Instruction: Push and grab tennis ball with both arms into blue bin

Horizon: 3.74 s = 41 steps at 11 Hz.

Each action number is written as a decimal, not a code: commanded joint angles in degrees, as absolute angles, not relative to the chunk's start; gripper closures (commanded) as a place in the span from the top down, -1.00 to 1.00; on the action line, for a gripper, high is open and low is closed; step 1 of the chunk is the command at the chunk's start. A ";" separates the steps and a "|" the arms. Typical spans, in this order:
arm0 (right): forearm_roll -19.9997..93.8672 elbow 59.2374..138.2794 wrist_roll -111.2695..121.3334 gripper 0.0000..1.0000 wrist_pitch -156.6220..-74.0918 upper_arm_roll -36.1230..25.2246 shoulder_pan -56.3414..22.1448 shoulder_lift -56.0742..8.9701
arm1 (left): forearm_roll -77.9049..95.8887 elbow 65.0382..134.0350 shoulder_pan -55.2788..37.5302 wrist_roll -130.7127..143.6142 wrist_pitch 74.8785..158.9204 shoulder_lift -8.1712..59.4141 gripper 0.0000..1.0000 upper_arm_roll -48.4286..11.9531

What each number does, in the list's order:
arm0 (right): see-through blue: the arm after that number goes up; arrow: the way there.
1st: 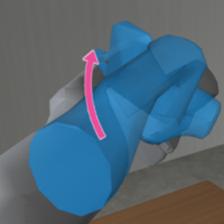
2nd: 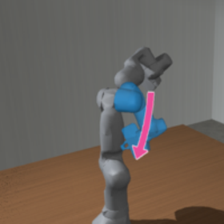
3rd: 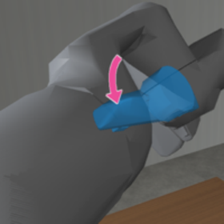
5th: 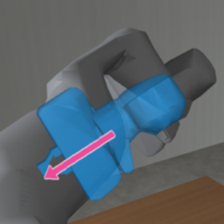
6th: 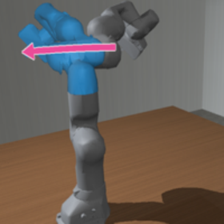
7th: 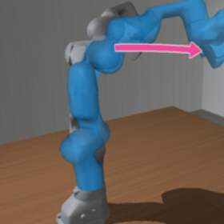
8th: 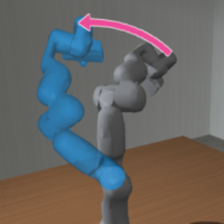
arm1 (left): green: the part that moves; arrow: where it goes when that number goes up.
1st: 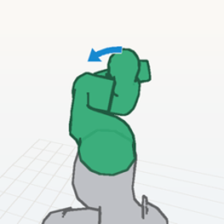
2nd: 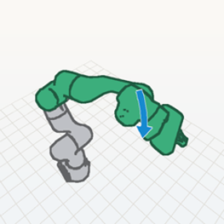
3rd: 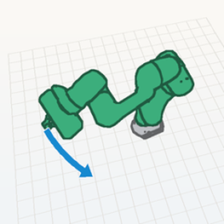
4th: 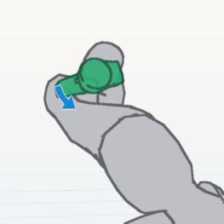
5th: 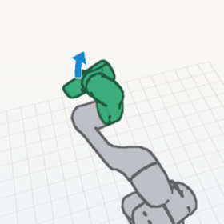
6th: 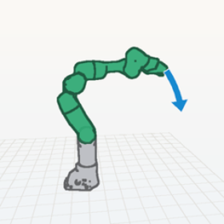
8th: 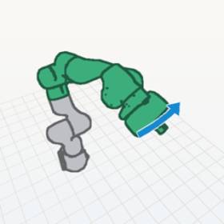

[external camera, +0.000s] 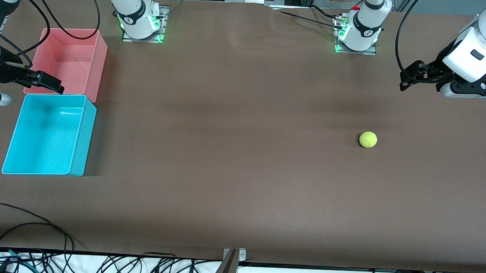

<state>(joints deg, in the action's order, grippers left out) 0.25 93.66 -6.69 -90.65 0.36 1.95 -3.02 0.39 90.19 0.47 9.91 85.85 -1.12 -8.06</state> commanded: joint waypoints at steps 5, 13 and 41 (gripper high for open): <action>0.70 90.79 -6.86 1.00 -89.82 0.09 1.93 -5.18 | 0.44 91.49 0.52 10.20 86.84 -2.20 1.00 -8.35; 1.84 84.99 -6.77 1.00 -90.17 -0.09 2.02 -9.75 | -0.88 90.71 0.79 1.41 86.57 -1.58 1.00 -8.17; 2.02 84.99 -6.68 1.00 -89.21 -0.18 3.96 -10.28 | -1.14 90.79 1.40 3.60 86.57 -1.23 1.00 -7.65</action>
<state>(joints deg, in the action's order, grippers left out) 0.89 86.56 -6.67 -90.78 -0.15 3.24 -9.53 -0.34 90.44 0.87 3.30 86.14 -0.91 -7.57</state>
